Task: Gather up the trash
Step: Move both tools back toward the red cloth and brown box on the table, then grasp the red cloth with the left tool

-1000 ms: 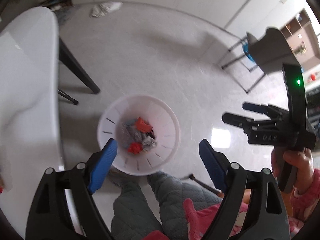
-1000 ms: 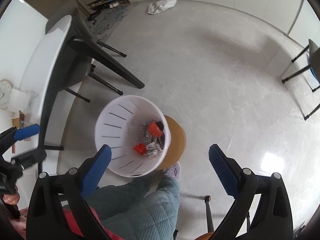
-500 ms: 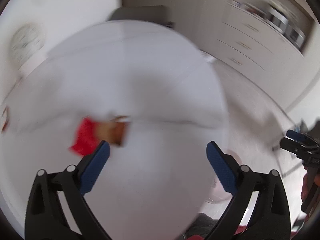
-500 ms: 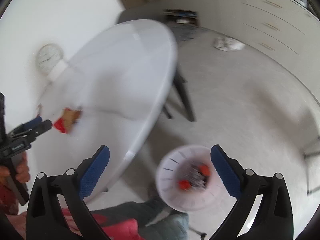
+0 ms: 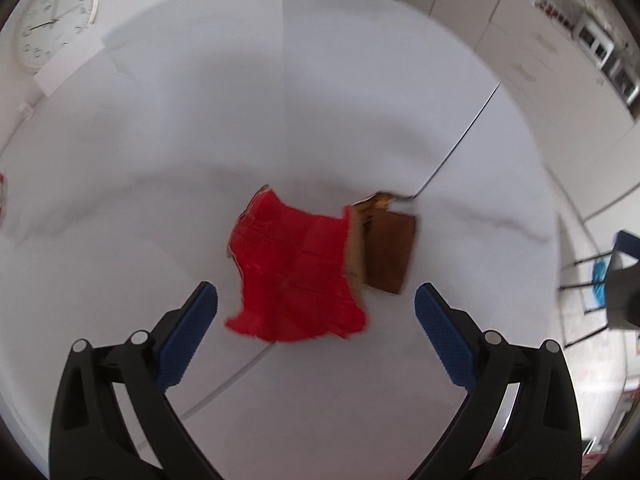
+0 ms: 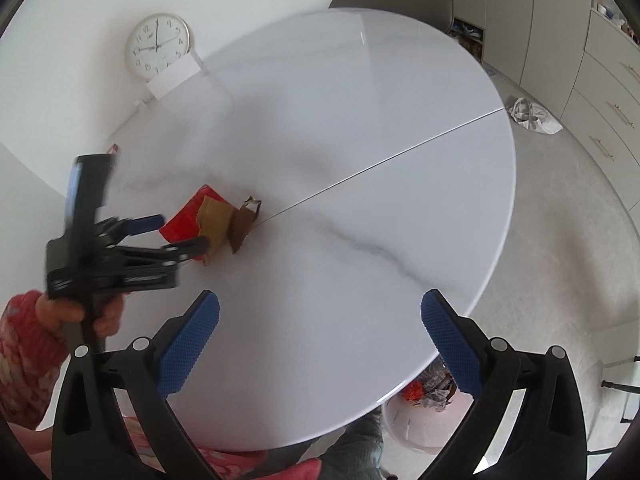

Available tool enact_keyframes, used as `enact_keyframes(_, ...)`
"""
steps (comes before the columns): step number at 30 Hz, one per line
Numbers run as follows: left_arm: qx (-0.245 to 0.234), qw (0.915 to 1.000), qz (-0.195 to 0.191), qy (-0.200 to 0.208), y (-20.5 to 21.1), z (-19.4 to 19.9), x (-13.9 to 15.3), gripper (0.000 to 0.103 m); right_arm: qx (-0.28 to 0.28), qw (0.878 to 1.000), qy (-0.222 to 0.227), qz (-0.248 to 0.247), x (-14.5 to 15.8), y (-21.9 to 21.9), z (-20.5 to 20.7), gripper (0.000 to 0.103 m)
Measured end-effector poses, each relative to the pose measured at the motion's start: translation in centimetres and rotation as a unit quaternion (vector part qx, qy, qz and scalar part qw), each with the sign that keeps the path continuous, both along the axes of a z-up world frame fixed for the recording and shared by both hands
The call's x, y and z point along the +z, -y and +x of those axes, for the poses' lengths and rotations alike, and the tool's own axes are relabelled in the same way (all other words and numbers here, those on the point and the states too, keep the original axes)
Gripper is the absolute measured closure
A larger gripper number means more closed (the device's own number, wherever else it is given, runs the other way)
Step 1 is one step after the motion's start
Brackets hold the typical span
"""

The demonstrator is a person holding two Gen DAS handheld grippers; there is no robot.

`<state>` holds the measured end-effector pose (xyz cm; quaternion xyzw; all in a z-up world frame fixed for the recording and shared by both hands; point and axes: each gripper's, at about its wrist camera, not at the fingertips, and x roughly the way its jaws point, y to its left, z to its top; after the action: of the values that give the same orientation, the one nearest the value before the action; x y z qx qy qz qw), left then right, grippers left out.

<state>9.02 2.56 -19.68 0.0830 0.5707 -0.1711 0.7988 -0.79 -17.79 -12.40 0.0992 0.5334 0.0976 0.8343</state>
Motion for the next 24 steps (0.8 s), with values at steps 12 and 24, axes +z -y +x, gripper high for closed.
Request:
enact_keyframes(12,-0.016,0.9991,0.0,-0.038,-0.9,2.5,-3.7,0.008,-0.022,0.999,-0.041,-0.002,-2.0,-1.8,0.0,0.003)
enact_keyframes(24,-0.025,0.9995,0.012,-0.014,-0.8,2.5,-4.1,0.008,-0.011,0.999,-0.051,-0.011,-2.3,-2.2,0.2,0.003)
